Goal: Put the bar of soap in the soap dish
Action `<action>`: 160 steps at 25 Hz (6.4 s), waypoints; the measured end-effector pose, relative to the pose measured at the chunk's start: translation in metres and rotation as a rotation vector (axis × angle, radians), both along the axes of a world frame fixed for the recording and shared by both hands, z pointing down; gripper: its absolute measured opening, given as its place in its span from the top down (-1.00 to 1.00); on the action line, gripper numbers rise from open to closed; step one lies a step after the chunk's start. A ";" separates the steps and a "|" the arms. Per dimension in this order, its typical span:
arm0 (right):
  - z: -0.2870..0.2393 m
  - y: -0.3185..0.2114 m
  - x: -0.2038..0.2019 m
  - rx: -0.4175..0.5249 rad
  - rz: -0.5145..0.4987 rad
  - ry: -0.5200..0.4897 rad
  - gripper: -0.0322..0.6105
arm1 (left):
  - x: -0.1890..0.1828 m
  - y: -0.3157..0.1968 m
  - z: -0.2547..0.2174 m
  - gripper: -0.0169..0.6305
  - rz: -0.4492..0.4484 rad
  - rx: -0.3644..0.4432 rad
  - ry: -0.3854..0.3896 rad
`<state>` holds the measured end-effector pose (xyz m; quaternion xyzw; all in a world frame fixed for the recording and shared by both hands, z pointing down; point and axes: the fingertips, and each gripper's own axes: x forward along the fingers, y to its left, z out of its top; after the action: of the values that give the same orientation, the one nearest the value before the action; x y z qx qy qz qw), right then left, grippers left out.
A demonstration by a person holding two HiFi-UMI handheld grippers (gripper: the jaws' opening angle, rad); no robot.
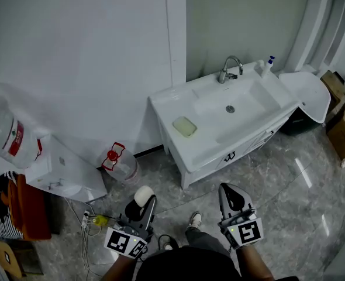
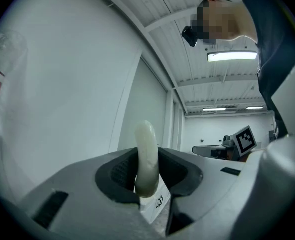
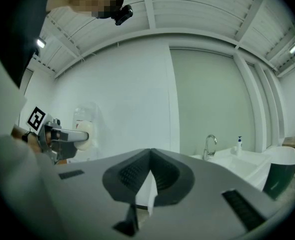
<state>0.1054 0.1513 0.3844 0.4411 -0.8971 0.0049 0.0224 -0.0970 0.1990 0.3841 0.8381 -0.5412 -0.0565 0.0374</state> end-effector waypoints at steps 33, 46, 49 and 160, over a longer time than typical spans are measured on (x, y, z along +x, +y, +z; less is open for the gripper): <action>0.015 -0.144 0.054 -0.016 -0.050 -0.090 0.86 | 0.045 -0.139 -0.009 0.59 -0.074 -0.039 0.083; 0.017 -0.190 0.008 -0.056 0.000 0.004 0.86 | 0.001 -0.217 0.020 0.59 -0.006 -0.100 0.192; 0.021 -0.202 -0.003 -0.071 0.010 0.023 0.86 | -0.007 -0.235 0.029 0.59 0.011 -0.120 0.209; 0.052 -0.257 -0.013 -0.217 0.174 0.154 0.86 | 0.055 -0.433 0.286 0.70 -0.058 -0.911 0.401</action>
<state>0.0925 -0.1062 0.4365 0.5113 -0.8454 0.0700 0.1382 -0.0421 -0.2342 0.6701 0.6940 -0.5160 0.0248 0.5015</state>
